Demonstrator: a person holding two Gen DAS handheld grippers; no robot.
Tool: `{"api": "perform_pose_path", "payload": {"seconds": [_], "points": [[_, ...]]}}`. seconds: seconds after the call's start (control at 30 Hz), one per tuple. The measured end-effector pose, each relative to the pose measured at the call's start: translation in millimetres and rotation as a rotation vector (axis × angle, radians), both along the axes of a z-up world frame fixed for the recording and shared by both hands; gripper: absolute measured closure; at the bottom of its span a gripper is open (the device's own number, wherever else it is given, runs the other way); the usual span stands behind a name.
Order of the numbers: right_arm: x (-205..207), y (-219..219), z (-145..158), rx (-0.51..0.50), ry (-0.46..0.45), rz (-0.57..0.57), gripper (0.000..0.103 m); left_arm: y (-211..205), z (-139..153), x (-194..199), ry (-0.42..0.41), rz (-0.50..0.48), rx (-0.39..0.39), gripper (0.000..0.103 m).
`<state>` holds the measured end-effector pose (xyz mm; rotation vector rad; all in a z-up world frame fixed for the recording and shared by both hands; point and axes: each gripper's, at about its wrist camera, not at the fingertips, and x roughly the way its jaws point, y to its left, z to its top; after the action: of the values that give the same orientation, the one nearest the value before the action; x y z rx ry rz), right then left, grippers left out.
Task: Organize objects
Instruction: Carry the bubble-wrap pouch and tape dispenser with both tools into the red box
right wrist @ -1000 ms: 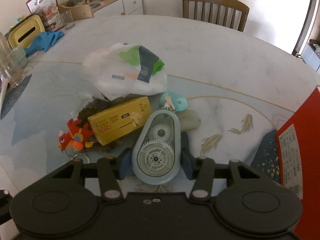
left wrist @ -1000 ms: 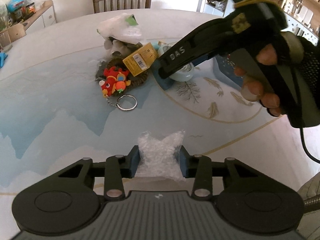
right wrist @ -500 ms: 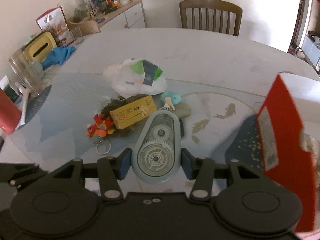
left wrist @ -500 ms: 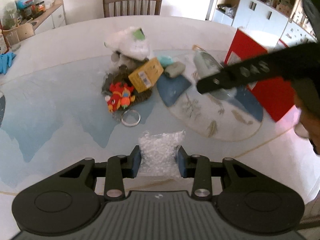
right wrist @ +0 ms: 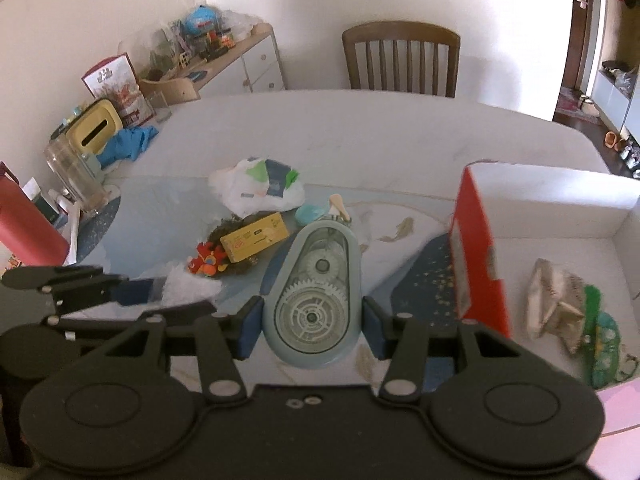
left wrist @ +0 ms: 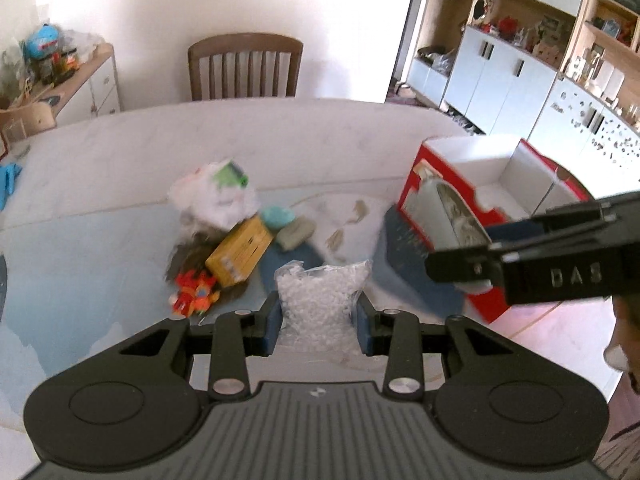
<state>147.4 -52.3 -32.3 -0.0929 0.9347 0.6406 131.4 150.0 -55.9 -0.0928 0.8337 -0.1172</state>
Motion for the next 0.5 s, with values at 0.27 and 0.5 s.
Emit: {"api": "perform_pose_path", "payload": {"seconds": [0.27,0.5], "points": [[3.4,-42.1,19.5,0.031,-0.033,-0.039,0.053,-34.7,25.6,16.5,-0.034,-0.022,-0.017,0.067],[11.2,-79.3,25.1,0.039,-0.056,-0.083,0.053,-78.3,37.4,35.6,-0.056,-0.07,-0.021,0.067]]}}
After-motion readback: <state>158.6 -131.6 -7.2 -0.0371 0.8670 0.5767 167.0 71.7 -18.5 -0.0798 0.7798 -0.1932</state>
